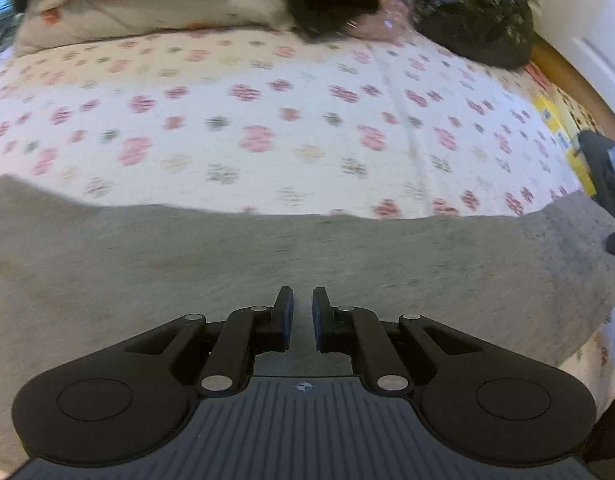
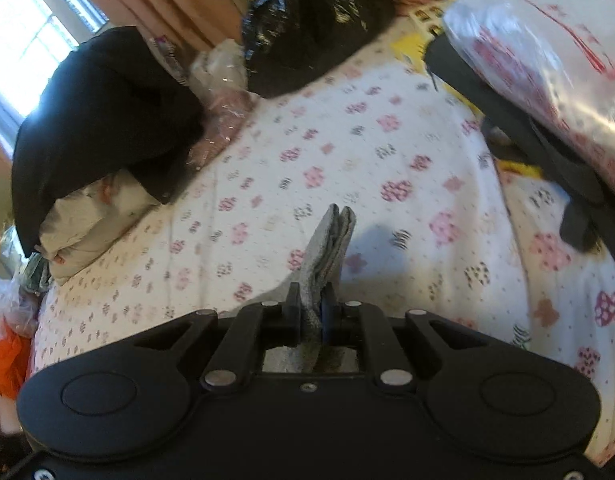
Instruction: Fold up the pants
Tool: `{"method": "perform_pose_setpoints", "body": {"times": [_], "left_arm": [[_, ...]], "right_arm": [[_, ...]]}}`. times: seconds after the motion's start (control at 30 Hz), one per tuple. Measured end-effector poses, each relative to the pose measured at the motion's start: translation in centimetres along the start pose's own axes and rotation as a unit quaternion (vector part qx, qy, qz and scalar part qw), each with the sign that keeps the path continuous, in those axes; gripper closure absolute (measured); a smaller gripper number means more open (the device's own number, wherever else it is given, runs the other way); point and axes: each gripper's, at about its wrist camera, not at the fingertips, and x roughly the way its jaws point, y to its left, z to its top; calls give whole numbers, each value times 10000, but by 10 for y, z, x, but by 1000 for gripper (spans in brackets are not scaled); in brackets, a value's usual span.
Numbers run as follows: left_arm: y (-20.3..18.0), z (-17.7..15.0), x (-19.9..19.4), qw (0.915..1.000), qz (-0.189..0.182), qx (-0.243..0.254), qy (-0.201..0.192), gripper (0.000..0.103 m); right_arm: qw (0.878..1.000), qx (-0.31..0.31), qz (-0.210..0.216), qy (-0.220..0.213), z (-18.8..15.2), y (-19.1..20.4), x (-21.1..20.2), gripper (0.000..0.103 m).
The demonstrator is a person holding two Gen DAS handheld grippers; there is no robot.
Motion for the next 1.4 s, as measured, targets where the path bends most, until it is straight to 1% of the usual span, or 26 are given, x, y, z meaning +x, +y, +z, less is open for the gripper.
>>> {"method": "perform_pose_setpoints", "body": {"times": [0.07, 0.13, 0.23, 0.27, 0.3, 0.33, 0.4, 0.5, 0.63, 0.7, 0.77, 0.87, 0.93, 1.0, 1.07, 1.13, 1.17, 1.2, 1.23, 1.27, 1.3, 1.33, 1.4], "left_arm": [[-17, -2, 12, 9999, -31, 148, 73, 93], [-29, -8, 24, 9996, 83, 224, 143, 93], [-42, -14, 25, 9980, 407, 483, -54, 93], [-45, -14, 24, 9974, 439, 562, -57, 93], [-43, -14, 21, 9975, 385, 591, -46, 92], [-37, -13, 16, 9984, 273, 492, -38, 92], [-14, -14, 2, 9998, 149, 95, -70, 92], [25, -19, -19, 9990, 269, -277, -203, 92], [80, -30, -43, 9970, 437, -578, -286, 92], [102, -35, -53, 9952, 607, -665, -375, 92], [124, -41, -63, 9930, 746, -799, -451, 92], [153, -52, -76, 9886, 942, -1054, -515, 92], [168, -59, -82, 9859, 1077, -1171, -512, 92], [180, -67, -85, 9844, 1157, -1235, -477, 92], [188, -72, -86, 9832, 1240, -1266, -447, 92], [194, -76, -87, 9822, 1275, -1308, -433, 92], [196, -79, -89, 9819, 1283, -1323, -445, 92], [198, -79, -91, 9814, 1302, -1335, -467, 92], [199, -79, -94, 9810, 1316, -1338, -497, 92], [200, -80, -99, 9806, 1319, -1342, -551, 92], [200, -77, -103, 9798, 1329, -1348, -640, 92], [199, -75, -109, 9790, 1340, -1351, -727, 92], [196, -68, -122, 9771, 1329, -1359, -959, 92]], "right_arm": [[10000, 11, 50, -9, -1, 3, 1, 86], [10000, -29, 72, -14, -1, 5, 0, 86], [9999, -54, 118, -38, -3, 7, -1, 86], [9998, -64, 152, -61, -3, 9, -3, 86], [9998, -90, 168, -78, -3, 11, -4, 86], [9997, -131, 165, -109, -3, 16, -7, 86], [9993, -256, 225, -167, -4, 30, -13, 86], [9968, -581, 454, -321, -6, 65, -29, 86], [9886, -1114, 926, -419, -16, 129, -42, 86], [9827, -1351, 1217, -362, -28, 167, -40, 86], [9755, -1592, 1505, -213, -45, 204, -33, 86], [9662, -1909, 1732, 89, -75, 250, -10, 86], [9618, -2050, 1776, 366, -102, 274, 16, 86], [9577, -2219, 1723, 621, -129, 288, 41, 86], [9536, -2430, 1572, 829, -161, 298, 63, 86], [9500, -2590, 1475, 934, -185, 301, 80, 86], [9470, -2722, 1428, 931, -198, 303, 85, 84], [9445, -2827, 1423, 878, -207, 305, 87, 77], [9407, -2941, 1489, 797, -215, 306, 85, 77], [9361, -3056, 1568, 756, -221, 307, 82, 73], [9324, -3139, 1629, 746, -223, 309, 78, 66], [9281, -3196, 1771, 721, -222, 309, 72, 62], [9245, -3176, 2021, 597, -214, 311, 56, 47]]}}
